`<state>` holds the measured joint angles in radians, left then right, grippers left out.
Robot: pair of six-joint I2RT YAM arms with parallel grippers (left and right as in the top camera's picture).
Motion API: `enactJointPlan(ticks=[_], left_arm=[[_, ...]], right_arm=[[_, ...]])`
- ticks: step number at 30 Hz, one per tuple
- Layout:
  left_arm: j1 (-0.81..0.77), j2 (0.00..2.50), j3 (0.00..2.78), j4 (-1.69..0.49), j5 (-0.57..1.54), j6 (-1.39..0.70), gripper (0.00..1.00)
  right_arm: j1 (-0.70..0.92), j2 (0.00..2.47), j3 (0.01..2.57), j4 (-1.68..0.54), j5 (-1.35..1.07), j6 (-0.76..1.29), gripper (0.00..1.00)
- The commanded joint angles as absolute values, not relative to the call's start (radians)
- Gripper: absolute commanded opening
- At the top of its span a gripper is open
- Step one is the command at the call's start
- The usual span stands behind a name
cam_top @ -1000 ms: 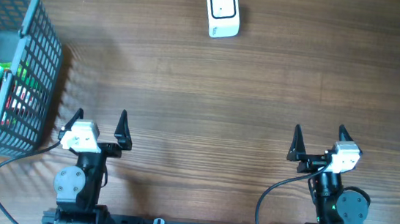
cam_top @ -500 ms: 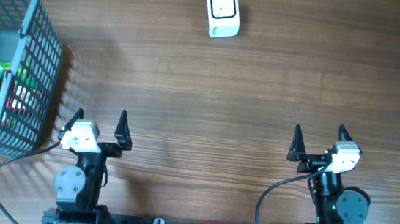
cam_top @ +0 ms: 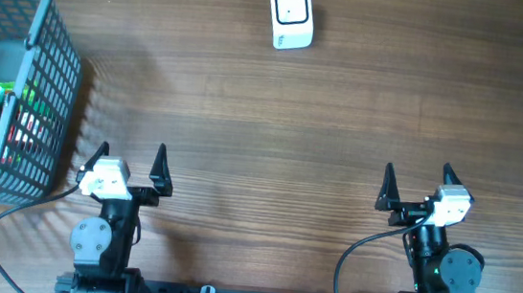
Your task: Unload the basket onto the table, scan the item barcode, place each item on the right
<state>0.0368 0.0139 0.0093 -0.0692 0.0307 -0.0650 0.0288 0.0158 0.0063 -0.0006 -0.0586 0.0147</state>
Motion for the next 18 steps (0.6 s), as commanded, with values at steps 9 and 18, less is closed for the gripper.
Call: enactJointPlan(ticks=[9,18], left_arm=[[0.042,0.014,0.006,-0.076,0.022,-0.076,1.0],[0.042,0.014,0.006,-0.072,0.007,-0.068,1.0]], right_arm=[[0.025,0.018,0.005,0.002,-0.049,0.028,1.0],[0.025,0.018,0.005,0.002,-0.049,0.028,1.0]])
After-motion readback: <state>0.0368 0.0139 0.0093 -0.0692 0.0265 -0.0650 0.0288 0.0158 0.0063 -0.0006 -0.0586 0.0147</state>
